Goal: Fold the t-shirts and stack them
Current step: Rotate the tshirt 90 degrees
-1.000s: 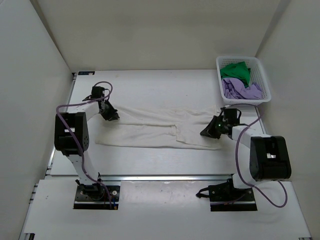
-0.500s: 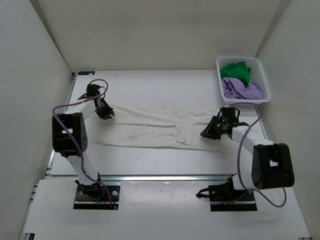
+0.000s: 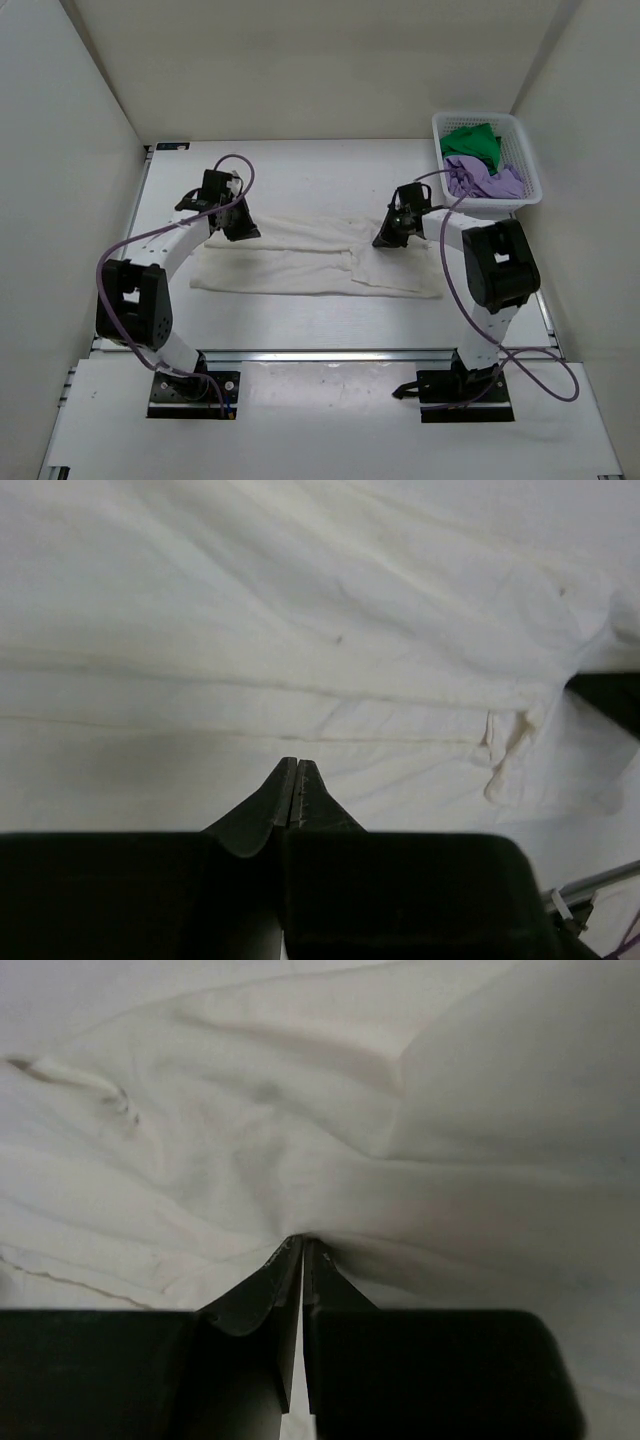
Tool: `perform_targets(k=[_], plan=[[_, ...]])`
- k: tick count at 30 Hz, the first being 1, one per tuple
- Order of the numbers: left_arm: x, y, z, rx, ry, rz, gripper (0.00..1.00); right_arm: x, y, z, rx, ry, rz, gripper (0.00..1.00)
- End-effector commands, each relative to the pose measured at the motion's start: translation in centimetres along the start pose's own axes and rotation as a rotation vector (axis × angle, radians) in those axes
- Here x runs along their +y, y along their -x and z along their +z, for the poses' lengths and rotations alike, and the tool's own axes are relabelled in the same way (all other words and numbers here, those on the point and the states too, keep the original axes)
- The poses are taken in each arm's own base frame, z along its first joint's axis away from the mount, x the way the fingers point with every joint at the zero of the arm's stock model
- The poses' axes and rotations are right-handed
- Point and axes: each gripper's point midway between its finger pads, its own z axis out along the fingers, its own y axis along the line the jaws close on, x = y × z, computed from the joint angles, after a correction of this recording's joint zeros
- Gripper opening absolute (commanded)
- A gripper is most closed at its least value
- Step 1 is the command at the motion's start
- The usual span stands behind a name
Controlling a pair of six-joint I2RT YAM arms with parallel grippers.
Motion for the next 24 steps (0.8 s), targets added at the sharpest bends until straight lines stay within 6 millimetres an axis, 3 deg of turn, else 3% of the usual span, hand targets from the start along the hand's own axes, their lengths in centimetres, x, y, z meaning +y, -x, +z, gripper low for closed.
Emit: perform_targets(k=[1, 3, 4, 5, 6, 8, 9, 10, 11, 12, 13, 14, 15, 16, 17, 18, 21, 22, 23, 24], plan=[[-0.5, -1.1, -2.6, -0.001, -0.055, 0.018, 0.04, 2.6, 3.2, 2.2, -0.067, 0.025, -0.008, 0.03], [-0.5, -1.7, -3.6, -0.010, -0.065, 0.015, 0.04, 4.3, 3.7, 4.0, -0.033, 0.067, -0.002, 0.02], [-0.8, -1.7, -4.1, -0.017, -0.069, 0.025, 0.04, 5.2, 4.8, 5.4, -0.029, 0.083, 0.010, 0.03], [-0.7, -2.1, -4.3, -0.014, -0.064, 0.024, 0.05, 5.2, 4.1, 7.4, 0.015, 0.079, 0.008, 0.02], [-1.0, -2.2, -4.9, -0.020, -0.078, 0.035, 0.05, 8.2, 6.8, 7.6, -0.022, 0.130, -0.012, 0.02], [-1.3, -2.6, -5.6, -0.030, -0.088, 0.023, 0.07, 14.4, 11.6, 11.0, -0.060, 0.219, -0.091, 0.05], [-1.6, -2.3, -6.4, -0.053, -0.095, 0.023, 0.06, 15.1, 11.4, 11.7, -0.005, 0.212, -0.101, 0.07], [-1.6, -1.6, -7.3, -0.089, -0.098, 0.002, 0.08, 20.0, 15.7, 11.9, -0.110, 0.336, -0.140, 0.15], [-1.5, -1.3, -7.9, -0.100, -0.094, 0.006, 0.09, 22.1, 15.3, 11.7, -0.062, 0.462, -0.101, 0.17], [-1.3, -1.2, -8.2, -0.098, -0.082, -0.002, 0.11, 23.3, 17.3, 10.7, -0.108, 0.568, -0.024, 0.30], [-1.5, -0.3, -8.3, -0.109, -0.078, 0.010, 0.11, 23.1, 16.7, 10.0, -0.096, 0.553, -0.011, 0.32], [-1.4, 0.0, -8.4, -0.106, -0.065, 0.017, 0.12, 24.7, 18.6, 7.8, -0.196, 0.532, -0.083, 0.33], [-1.5, 0.2, -8.4, -0.105, -0.064, 0.023, 0.13, 26.2, 18.7, 5.7, -0.231, 0.499, -0.183, 0.38], [-1.4, 0.7, -8.4, -0.114, -0.066, 0.010, 0.13, 26.1, 19.1, 4.8, -0.269, 0.442, -0.214, 0.41], [-1.9, 0.6, -8.2, -0.105, -0.082, 0.017, 0.13, 27.0, 19.3, 2.2, -0.300, 0.429, -0.277, 0.43], [-2.2, 1.2, -8.4, -0.114, -0.095, 0.016, 0.14, 27.0, 19.0, 0.9, -0.319, 0.378, -0.319, 0.46], [-3.5, 2.4, -8.3, -0.121, -0.115, 0.041, 0.15, 29.9, 20.9, -8.6, -0.505, 0.334, -0.423, 0.55], [-4.0, 2.8, -8.3, -0.122, -0.122, 0.048, 0.15, 29.9, 20.6, -9.7, -0.507, 0.321, -0.434, 0.56], [-4.3, 3.1, -8.3, -0.126, -0.133, 0.051, 0.15, 30.4, 20.6, -12.1, -0.528, 0.331, -0.439, 0.57], [-4.6, 2.7, -8.2, -0.109, -0.148, 0.048, 0.16, 30.2, 19.7, -12.8, -0.504, 0.315, -0.440, 0.57]])
